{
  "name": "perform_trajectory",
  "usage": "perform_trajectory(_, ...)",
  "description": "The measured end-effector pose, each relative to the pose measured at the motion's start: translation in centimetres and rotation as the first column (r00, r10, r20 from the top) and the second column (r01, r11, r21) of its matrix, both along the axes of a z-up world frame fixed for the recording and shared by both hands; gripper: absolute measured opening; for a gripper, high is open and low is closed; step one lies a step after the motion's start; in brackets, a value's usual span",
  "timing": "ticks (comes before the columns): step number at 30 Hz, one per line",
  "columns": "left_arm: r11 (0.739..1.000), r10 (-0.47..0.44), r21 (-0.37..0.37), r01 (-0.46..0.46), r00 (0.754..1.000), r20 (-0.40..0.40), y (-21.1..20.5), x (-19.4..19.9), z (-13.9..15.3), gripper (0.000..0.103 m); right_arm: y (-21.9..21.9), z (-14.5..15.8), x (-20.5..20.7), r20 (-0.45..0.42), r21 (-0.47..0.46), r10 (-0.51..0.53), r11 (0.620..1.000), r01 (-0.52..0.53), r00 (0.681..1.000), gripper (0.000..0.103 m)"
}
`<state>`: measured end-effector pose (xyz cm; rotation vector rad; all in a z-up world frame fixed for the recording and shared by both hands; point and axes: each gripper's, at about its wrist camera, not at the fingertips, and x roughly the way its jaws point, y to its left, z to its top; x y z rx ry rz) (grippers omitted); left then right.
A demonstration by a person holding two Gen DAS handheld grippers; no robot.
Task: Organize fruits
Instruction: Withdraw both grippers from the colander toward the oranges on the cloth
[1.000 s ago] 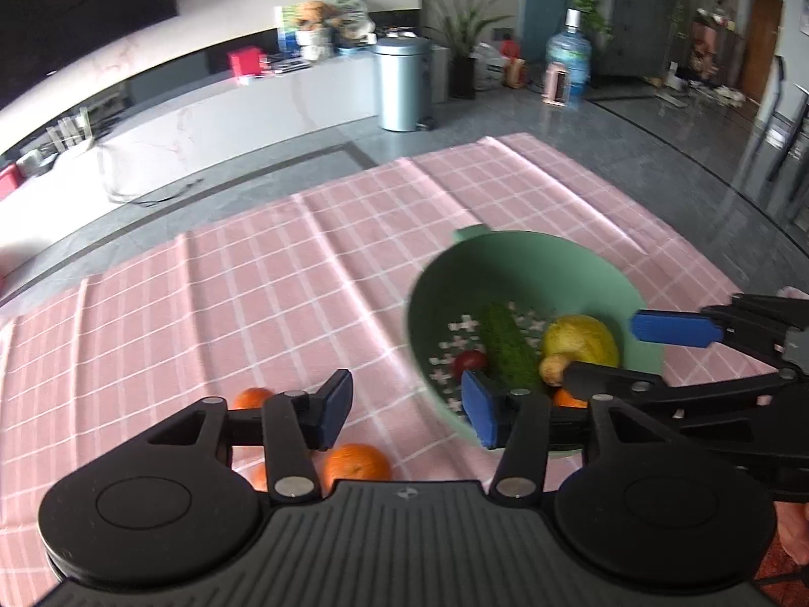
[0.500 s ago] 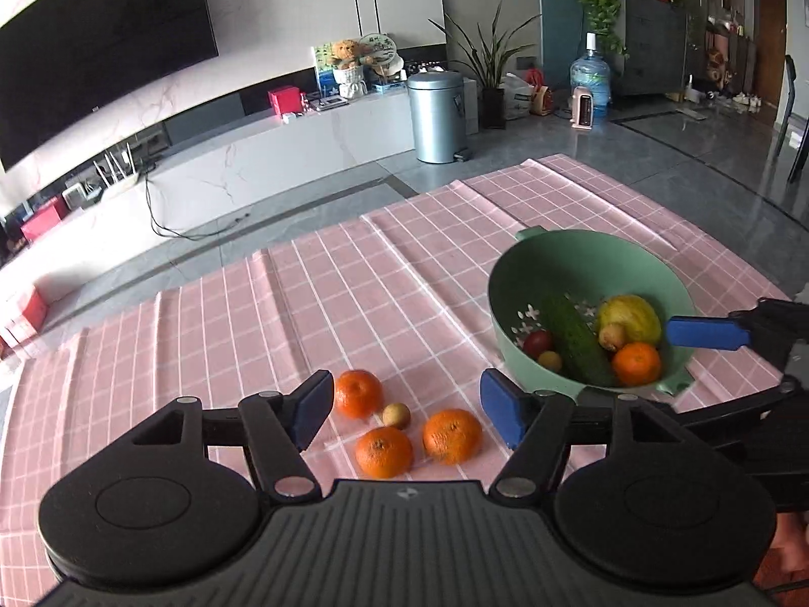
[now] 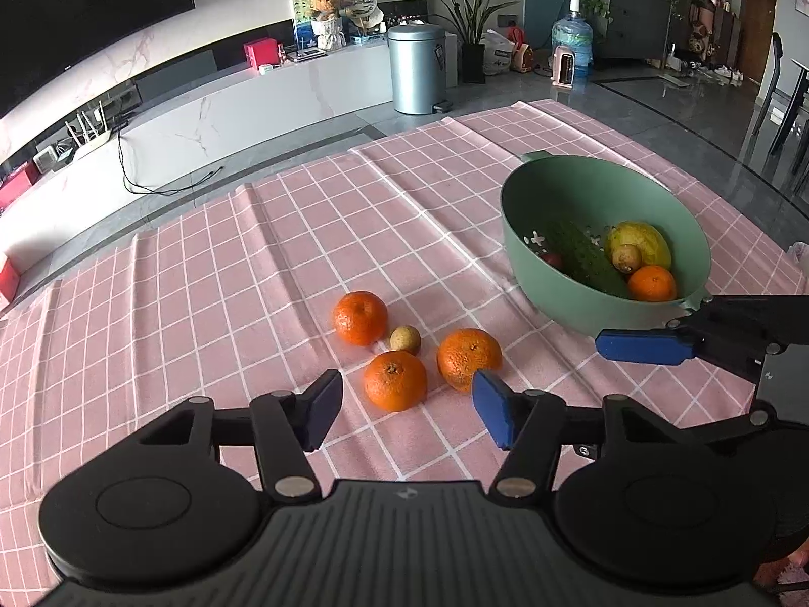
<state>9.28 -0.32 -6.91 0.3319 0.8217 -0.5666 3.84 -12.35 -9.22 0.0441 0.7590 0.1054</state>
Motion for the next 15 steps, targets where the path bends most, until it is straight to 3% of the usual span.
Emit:
perform_trajectory(6,1.000,0.028,0.005,-0.028,0.999,-0.021,-0.3,2.0,-1.4,0.060,0.2,-1.9,1.9,-0.025,-0.010,-0.023,1.000,0.023,0.999,0.049)
perform_trajectory(15,0.999,0.039,0.009,-0.038,0.993,-0.116,-0.9,4.5,-4.7,0.059,1.0,-4.2,4.4,-0.047,-0.015,-0.021,1.000,0.020,0.999,0.048)
